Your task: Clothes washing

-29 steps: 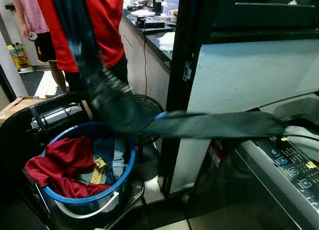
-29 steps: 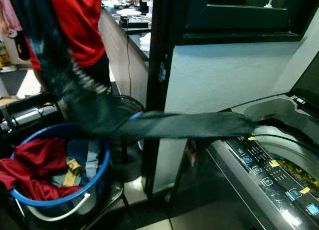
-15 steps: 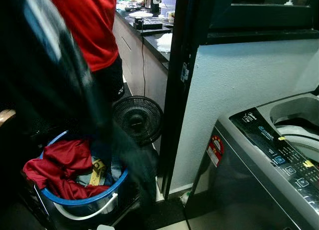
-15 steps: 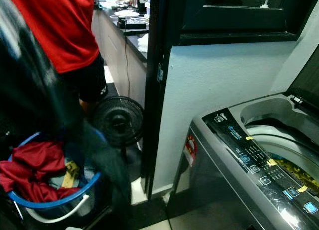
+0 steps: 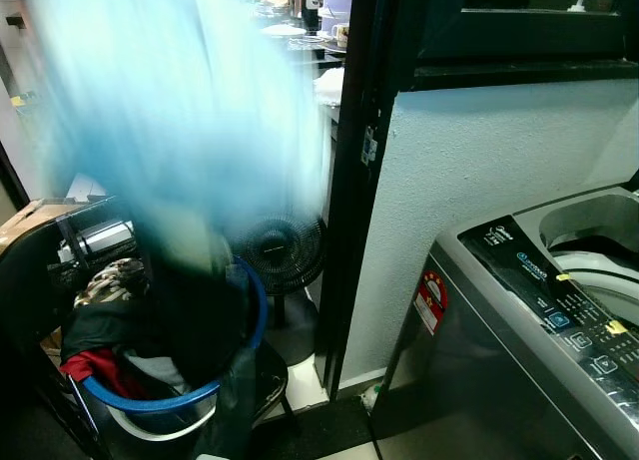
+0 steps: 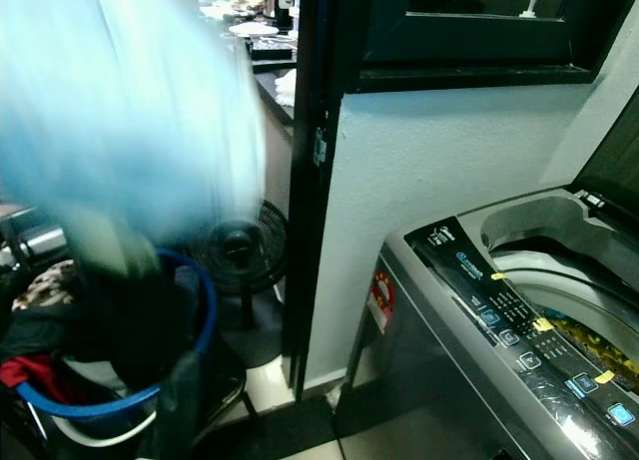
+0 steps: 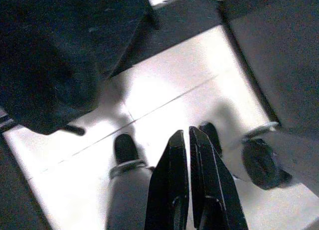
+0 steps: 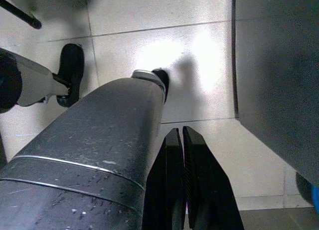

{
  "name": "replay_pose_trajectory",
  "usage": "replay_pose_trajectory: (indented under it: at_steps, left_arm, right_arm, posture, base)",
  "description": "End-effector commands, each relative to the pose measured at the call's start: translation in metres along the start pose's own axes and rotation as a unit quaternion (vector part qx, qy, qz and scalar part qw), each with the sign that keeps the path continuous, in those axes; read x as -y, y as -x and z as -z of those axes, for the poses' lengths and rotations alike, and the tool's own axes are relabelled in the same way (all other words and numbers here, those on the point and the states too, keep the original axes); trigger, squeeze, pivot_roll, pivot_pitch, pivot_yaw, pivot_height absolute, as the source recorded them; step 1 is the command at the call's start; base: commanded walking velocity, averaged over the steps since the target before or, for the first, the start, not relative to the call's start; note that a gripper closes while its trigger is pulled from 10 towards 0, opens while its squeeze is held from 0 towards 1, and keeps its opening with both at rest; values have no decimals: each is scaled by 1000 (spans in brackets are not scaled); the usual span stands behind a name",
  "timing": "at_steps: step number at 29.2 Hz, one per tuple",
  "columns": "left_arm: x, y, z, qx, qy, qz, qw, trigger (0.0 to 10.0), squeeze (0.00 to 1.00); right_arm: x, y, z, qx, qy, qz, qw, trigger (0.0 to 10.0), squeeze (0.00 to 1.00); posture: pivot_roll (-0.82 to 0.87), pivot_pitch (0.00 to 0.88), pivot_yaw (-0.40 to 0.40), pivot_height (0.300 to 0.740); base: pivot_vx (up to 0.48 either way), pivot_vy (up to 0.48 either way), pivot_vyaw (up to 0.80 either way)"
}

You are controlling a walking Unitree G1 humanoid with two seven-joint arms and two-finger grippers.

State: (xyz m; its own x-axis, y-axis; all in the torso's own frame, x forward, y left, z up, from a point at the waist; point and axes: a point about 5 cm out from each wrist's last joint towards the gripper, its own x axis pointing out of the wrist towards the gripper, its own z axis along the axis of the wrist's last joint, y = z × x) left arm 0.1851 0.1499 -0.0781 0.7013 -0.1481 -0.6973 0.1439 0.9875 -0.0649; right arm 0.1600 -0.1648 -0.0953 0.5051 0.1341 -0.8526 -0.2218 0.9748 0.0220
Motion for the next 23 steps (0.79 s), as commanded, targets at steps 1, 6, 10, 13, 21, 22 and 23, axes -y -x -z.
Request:
replay_pose_trajectory:
  at_steps: [1, 6, 10, 13, 21, 22, 23]
  left_arm:
    - [-4, 2, 6, -19, -27, 10, 999, 10000, 0]
    - [-3, 2, 7, -18, -16, 7, 1000, 10000, 0]
    - [-7, 3, 6, -11, 3, -13, 1000, 10000, 0]
    - [-10, 3, 7, -17, 6, -17, 1000, 10000, 0]
    - [-3, 7, 19, -29, -7, -14, 999, 10000, 0]
    - [-3, 7, 19, -29, -7, -14, 999, 10000, 0]
    - [-2, 7, 21, -32, -5, -11, 999, 10000, 0]
  right_arm:
    - [0, 1, 6, -5, -20, 7, 1000, 10000, 0]
    - [1, 1, 6, -4, -23, 7, 1000, 10000, 0]
    - [-3, 1, 6, -10, 9, -9, 1000, 10000, 0]
    - [-4, 0, 5, -8, 10, -10, 1000, 10000, 0]
    - [0, 2, 9, -17, 28, -9, 999, 10000, 0]
    - [0, 2, 9, -17, 28, -9, 999, 10000, 0]
    - [-1, 2, 10, -21, 38, -14, 999, 10000, 0]
  posture:
    - [-35, 0, 38, 740]
    - [-10, 3, 1, 740]
    - [-15, 13, 1, 740]
    - [-25, 3, 25, 740]
    - [-5, 36, -6, 740]
    - [-5, 36, -6, 740]
    - [-22, 20, 18, 740]
  base:
    - [0, 0, 0]
    - [0, 0, 0]
    - [0, 0, 0]
    - [0, 0, 0]
    - [0, 0, 0]
    - [0, 0, 0]
    - [0, 0, 0]
